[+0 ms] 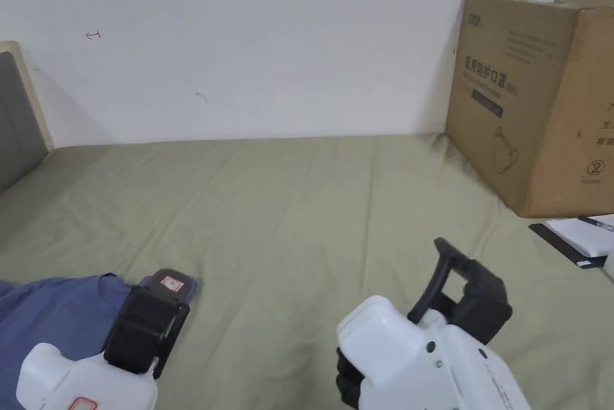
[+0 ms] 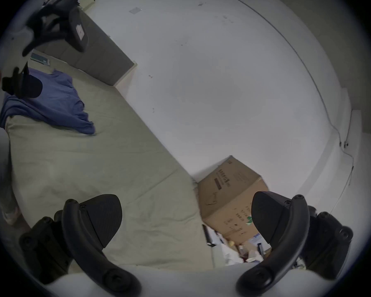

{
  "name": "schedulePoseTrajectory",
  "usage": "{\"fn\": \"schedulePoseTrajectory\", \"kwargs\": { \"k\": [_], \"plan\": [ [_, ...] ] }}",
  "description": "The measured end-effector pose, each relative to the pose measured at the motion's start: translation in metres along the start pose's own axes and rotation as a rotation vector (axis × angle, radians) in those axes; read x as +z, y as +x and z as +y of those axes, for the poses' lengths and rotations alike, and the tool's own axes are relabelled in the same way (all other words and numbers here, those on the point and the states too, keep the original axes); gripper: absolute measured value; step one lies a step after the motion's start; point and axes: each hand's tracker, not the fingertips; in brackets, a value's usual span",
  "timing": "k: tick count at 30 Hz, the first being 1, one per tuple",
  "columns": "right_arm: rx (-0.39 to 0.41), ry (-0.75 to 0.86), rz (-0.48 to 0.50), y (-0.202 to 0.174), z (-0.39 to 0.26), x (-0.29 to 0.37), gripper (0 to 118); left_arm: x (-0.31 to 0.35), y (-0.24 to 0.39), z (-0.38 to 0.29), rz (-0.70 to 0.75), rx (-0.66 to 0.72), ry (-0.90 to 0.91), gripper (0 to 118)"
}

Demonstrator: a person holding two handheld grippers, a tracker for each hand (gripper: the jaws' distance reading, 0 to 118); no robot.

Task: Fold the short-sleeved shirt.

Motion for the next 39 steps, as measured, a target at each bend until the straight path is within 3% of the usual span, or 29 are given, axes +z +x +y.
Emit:
{"fn": "schedulePoseTrajectory", "kwargs": {
  "k": [2,5,8,10,13,15,17,20,22,23,24,25,26,27,28,30,39],
  "plan": [
    [-0.081,-0.017,0.041,0.000,0.001,-0.003,118,0.000,0.009,0.002,0.063,-0.189,0.009,118],
    [-0.237,-0.018,0.008,0.013,0.001,-0.006,118,0.002,0.039,0.004,0.090,-0.470,0.041,118],
    [-0.502,-0.010,-0.029,0.038,-0.003,-0.005,118,0.008,0.077,0.002,0.014,-0.814,0.074,118],
    [-0.743,0.000,-0.053,0.056,-0.011,-0.003,118,0.015,0.098,-0.009,-0.067,-1.065,0.106,118],
    [-1.050,-0.034,-0.047,0.076,-0.032,-0.004,118,0.019,0.108,-0.029,-0.034,-1.253,0.140,118],
    [-1.143,-0.054,0.012,0.082,-0.047,-0.004,118,0.016,0.103,-0.034,-0.020,-1.222,0.153,118],
    [-1.100,-0.095,-0.012,0.082,-0.051,-0.005,118,0.015,0.101,-0.032,-0.033,-1.174,0.123,118],
    [-0.916,-0.099,-0.107,0.077,-0.049,-0.002,118,0.015,0.099,-0.026,-0.057,-1.125,0.087,118],
    [-0.904,-0.095,-0.111,0.079,-0.049,-0.002,114,0.017,0.101,-0.023,-0.055,-1.112,0.077,115],
    [-0.911,-0.095,-0.112,0.079,-0.048,-0.001,106,0.018,0.102,-0.023,-0.053,-1.105,0.082,107],
    [-0.931,-0.089,-0.112,0.082,-0.048,0.001,87,0.017,0.103,-0.021,-0.055,-1.099,0.083,91],
    [-0.959,-0.079,-0.102,0.083,-0.049,0.002,46,0.017,0.104,-0.019,-0.054,-1.099,0.080,56],
    [-0.975,-0.077,-0.101,0.085,-0.050,0.002,20,0.016,0.105,-0.018,-0.057,-1.095,0.072,28],
    [-0.990,-0.084,-0.118,0.084,-0.049,0.001,9,0.014,0.105,-0.016,-0.060,-1.087,0.043,9],
    [-0.999,-0.082,-0.134,0.084,-0.050,0.001,7,0.010,0.104,-0.014,-0.058,-1.082,0.027,3],
    [-1.003,-0.076,-0.108,0.087,-0.052,0.002,0,0.011,0.102,-0.014,-0.054,-1.083,0.035,0],
    [-0.942,-0.058,-0.017,0.083,-0.034,-0.006,0,0.011,0.096,0.008,-0.032,-1.070,0.024,0]
  ]
}}
